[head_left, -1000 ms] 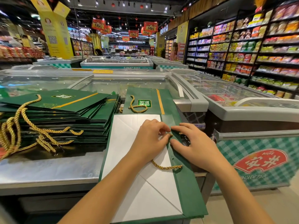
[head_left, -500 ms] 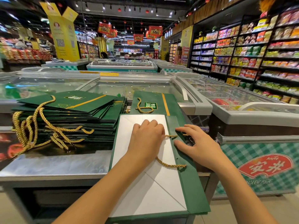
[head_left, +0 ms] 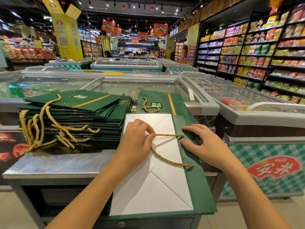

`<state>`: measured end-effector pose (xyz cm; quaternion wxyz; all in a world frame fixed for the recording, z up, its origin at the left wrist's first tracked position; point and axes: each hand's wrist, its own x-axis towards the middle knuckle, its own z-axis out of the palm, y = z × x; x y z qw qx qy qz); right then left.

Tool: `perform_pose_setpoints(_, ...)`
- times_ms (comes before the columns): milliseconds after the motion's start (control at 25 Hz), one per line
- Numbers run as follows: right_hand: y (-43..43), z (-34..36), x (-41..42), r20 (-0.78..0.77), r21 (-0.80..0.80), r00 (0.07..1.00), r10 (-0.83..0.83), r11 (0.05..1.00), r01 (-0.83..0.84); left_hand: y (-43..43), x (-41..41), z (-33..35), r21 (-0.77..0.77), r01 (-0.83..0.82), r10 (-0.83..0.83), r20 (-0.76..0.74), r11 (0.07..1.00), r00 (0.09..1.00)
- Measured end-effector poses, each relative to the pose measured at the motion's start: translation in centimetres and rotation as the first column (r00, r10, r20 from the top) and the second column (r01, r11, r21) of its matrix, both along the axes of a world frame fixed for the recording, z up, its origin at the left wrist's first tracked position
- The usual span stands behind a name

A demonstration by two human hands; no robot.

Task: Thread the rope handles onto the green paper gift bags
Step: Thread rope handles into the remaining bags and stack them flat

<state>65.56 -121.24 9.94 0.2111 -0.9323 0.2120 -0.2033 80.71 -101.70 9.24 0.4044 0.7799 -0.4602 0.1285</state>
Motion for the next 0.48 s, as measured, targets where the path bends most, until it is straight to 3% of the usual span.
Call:
perform_pose_setpoints(240,0.0,-0.2,-0.2,-0.007,-0.001,1.000,-0.011,1.000,0.011,1.0,0.5,-1.0,0.021,-0.058,0.057,0.046,0.998,0.997)
perform_pose_setpoints(360,0.3,-0.5,-0.4,0.121,0.022,0.993,-0.008,1.000,0.005,2.3,0.5,-1.0,-0.004,-0.133,0.133,0.006,0.991,0.991)
perform_pose_setpoints(480,0.6,-0.9,-0.5,0.207,-0.026,0.975,-0.082,0.996,0.090,3.8,0.4,-1.4,0.032,-0.319,0.319,0.022,0.947,0.948)
